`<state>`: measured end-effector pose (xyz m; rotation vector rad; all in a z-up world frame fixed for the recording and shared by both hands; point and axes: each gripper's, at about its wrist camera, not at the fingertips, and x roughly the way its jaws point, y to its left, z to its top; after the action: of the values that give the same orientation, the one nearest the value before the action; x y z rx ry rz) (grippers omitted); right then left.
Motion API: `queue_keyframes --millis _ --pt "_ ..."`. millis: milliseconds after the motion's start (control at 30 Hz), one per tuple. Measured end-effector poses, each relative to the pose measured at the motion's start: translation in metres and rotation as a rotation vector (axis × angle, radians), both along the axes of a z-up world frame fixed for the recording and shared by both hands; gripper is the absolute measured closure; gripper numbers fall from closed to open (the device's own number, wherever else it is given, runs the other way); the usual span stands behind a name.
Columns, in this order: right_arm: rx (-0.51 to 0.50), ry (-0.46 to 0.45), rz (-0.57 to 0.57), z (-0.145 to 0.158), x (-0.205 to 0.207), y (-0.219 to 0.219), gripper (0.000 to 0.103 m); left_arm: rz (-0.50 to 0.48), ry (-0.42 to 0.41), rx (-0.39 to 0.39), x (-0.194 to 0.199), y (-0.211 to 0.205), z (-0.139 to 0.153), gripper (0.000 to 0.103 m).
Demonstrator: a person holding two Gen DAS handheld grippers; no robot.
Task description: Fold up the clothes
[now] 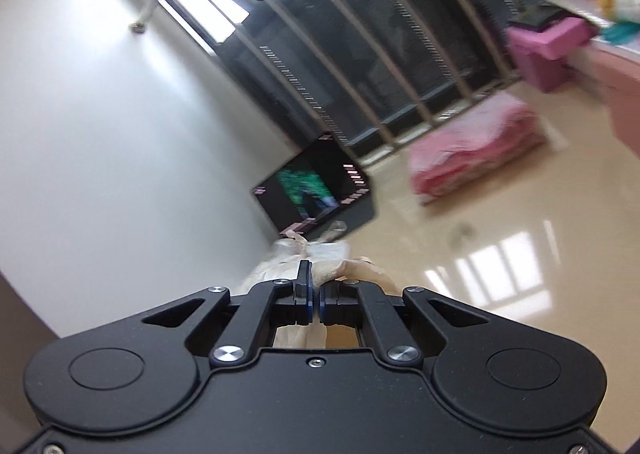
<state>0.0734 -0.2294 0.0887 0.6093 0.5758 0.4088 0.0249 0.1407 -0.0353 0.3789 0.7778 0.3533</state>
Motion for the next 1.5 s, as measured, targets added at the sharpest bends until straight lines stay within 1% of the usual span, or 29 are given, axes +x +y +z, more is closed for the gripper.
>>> queue_keyframes --millis 33,100,233,300,400,500,533,567,600,667,733,800,867,900,933,967,1000,1067,1100,1133,1233,1300,1367,1433,1500 --pt "-0.01 0.028 -0.022 -0.005 -0.001 -0.007 0.101 -0.044 0.018 -0.071 -0.005 0.0 0.002 0.0" --pt "-0.009 0.101 -0.055 -0.019 -0.001 -0.019 0.101 -0.084 0.052 -0.193 -0.016 0.003 0.005 0.0" --pt "0.013 0.204 -0.096 -0.046 -0.003 -0.03 0.1 -0.1 0.109 -0.415 -0.025 0.013 0.008 0.0" --pt "0.019 0.232 -0.111 -0.057 -0.004 -0.032 0.098 -0.099 0.124 -0.506 -0.027 0.02 0.008 0.0" --pt "0.052 0.257 -0.135 -0.069 -0.007 -0.034 0.097 -0.106 0.118 -0.587 -0.027 0.023 0.005 0.0" --pt "0.054 0.269 -0.146 -0.077 -0.01 -0.034 0.097 -0.142 0.158 -0.649 -0.013 0.018 0.004 0.001" --pt "0.045 0.271 -0.147 -0.079 -0.012 -0.033 0.097 -0.157 0.173 -0.644 -0.013 0.012 0.004 0.002" --pt "0.034 0.271 -0.149 -0.079 -0.013 -0.032 0.097 -0.163 0.193 -0.622 -0.012 0.005 0.001 0.001" --pt "0.022 0.27 -0.151 -0.078 -0.014 -0.031 0.097 -0.169 0.214 -0.591 -0.011 -0.002 -0.002 0.003" --pt "0.0 0.265 -0.156 -0.077 -0.016 -0.031 0.097 -0.188 0.244 -0.574 -0.01 -0.013 -0.007 0.009" --pt "-0.017 0.26 -0.163 -0.074 -0.017 -0.031 0.097 -0.193 0.28 -0.582 -0.011 -0.02 -0.012 0.027" --pt "-0.033 0.257 -0.17 -0.072 -0.018 -0.031 0.097 -0.198 0.303 -0.588 -0.013 -0.026 -0.016 0.031" --pt "-0.037 0.256 -0.174 -0.071 -0.019 -0.032 0.097 -0.219 0.315 -0.539 -0.015 -0.035 -0.015 0.043" --pt "-0.035 0.256 -0.176 -0.071 -0.019 -0.033 0.097 -0.227 0.319 -0.53 -0.016 -0.037 -0.014 0.057" --pt "-0.035 0.256 -0.179 -0.071 -0.02 -0.034 0.097 -0.235 0.323 -0.522 -0.017 -0.04 -0.013 0.076" --pt "-0.037 0.256 -0.181 -0.071 -0.021 -0.034 0.097 -0.229 0.331 -0.54 -0.016 -0.04 -0.012 0.086" --pt "-0.041 0.255 -0.182 -0.071 -0.022 -0.035 0.097 -0.2 0.337 -0.578 -0.014 -0.036 -0.012 0.095" --pt "-0.048 0.255 -0.183 -0.071 -0.023 -0.036 0.097 -0.137 0.338 -0.638 -0.01 -0.028 -0.011 0.1" --pt "-0.05 0.256 -0.183 -0.071 -0.024 -0.036 0.097 -0.105 0.334 -0.66 -0.009 -0.023 -0.009 0.101" --pt "-0.054 0.257 -0.18 -0.07 -0.025 -0.037 0.097 -0.095 0.322 -0.682 -0.01 -0.019 -0.006 0.101" --pt "-0.073 0.25 -0.156 -0.066 -0.03 -0.039 0.097 -0.092 0.267 -0.741 -0.014 -0.006 0.014 0.101" --pt "-0.083 0.25 -0.13 -0.063 -0.034 -0.04 0.099 -0.095 0.236 -0.778 -0.016 0.002 0.028 0.101" --pt "-0.073 0.255 -0.094 -0.061 -0.039 -0.041 0.1 -0.1 0.213 -0.826 -0.015 0.01 0.04 0.101" --pt "-0.041 0.263 -0.071 -0.061 -0.042 -0.043 0.1 -0.109 0.204 -0.896 -0.005 0.014 0.049 0.101" --pt "0.02 0.281 -0.058 -0.066 -0.04 -0.047 0.1 -0.126 0.195 -0.976 0.016 0.013 0.057 0.101"
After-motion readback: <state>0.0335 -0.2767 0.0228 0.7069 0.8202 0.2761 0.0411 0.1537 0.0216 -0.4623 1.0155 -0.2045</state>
